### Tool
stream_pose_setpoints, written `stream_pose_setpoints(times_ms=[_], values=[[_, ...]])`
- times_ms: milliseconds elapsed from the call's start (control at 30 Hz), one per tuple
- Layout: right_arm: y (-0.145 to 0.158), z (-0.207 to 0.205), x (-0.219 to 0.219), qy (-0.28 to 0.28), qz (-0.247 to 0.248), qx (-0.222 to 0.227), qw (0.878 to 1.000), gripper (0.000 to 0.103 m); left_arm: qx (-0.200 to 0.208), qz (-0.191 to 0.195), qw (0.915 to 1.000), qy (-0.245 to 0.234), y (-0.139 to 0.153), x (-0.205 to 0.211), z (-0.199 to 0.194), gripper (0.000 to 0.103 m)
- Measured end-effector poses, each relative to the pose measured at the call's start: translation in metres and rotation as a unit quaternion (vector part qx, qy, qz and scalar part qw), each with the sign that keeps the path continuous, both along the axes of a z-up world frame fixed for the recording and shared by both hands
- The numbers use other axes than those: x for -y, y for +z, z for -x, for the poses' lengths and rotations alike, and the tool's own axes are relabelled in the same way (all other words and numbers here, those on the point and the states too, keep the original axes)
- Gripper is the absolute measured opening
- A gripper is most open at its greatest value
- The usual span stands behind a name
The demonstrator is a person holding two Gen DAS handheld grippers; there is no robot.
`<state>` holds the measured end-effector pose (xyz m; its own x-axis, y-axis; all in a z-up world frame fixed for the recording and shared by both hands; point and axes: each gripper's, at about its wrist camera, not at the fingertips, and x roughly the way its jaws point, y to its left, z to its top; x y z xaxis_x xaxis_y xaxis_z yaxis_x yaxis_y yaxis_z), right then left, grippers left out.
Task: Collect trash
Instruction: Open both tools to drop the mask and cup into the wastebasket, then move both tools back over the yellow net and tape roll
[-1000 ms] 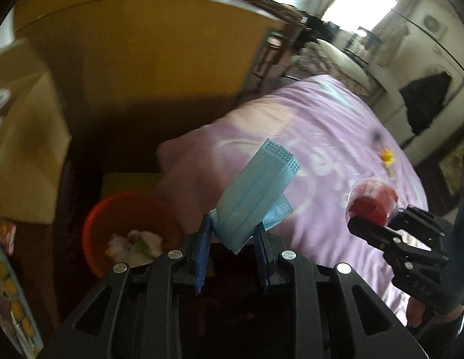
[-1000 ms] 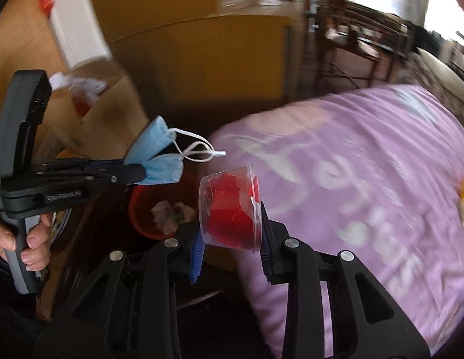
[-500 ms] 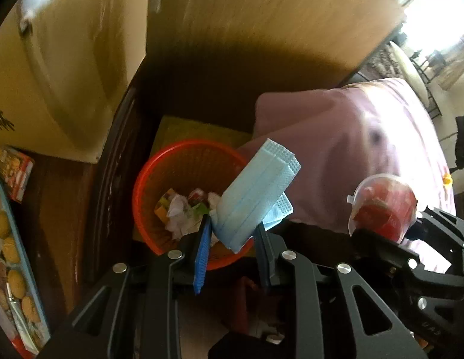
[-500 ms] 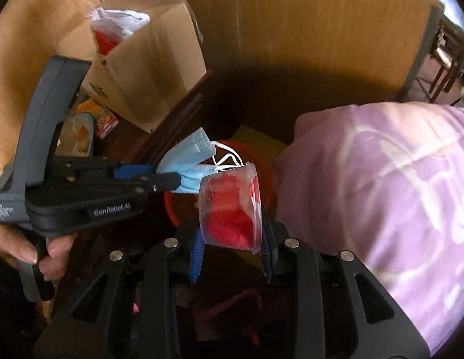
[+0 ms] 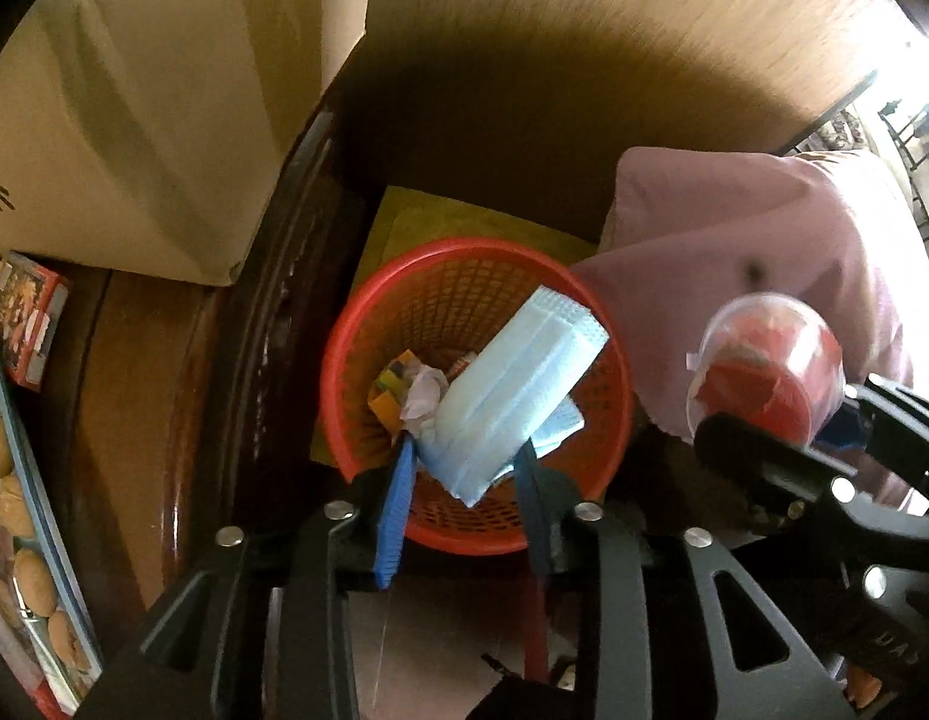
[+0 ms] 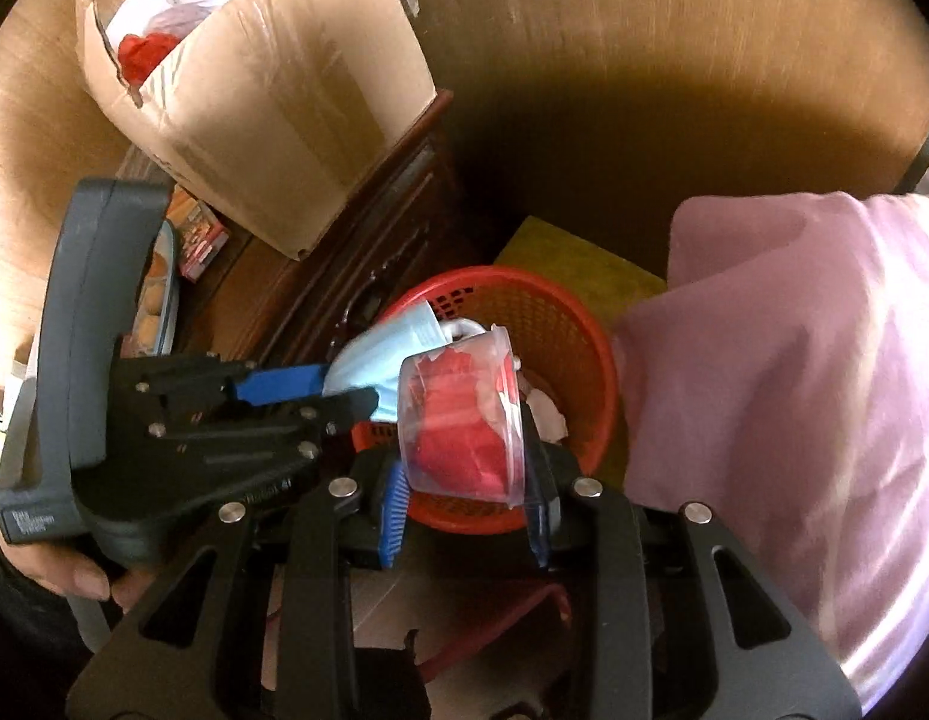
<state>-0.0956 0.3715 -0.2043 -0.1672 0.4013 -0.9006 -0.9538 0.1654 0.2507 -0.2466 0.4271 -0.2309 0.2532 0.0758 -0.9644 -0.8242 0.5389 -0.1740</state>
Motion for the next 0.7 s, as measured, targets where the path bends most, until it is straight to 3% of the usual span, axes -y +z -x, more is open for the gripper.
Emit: stream_pose_setpoints(times_ms=[67, 133, 433, 700], values=[[0.001, -0.001, -0.001, -0.005, -0.002, 0.0, 1.0, 0.044, -0.002, 0.002, 1.0, 0.006, -0.001, 0.002, -0.003, 0.046], [0.001, -0.003, 0.0, -0.01, -0.006, -0.003, 1.0, 0.046, -0.001, 0.002, 1.0, 0.008, 0.0, 0.001, -0.003, 0.047], [0.015, -0.014, 0.015, -0.026, -0.02, -0.008, 0.999, 0.046, 0.007, -0.014, 0.9999, 0.004, 0.015, 0.009, -0.006, 0.05], [0.051, -0.026, 0.05, -0.051, -0.059, -0.002, 0.997, 0.048, 0.019, -0.036, 0.9989, -0.022, 0.039, 0.035, -0.021, 0.05]])
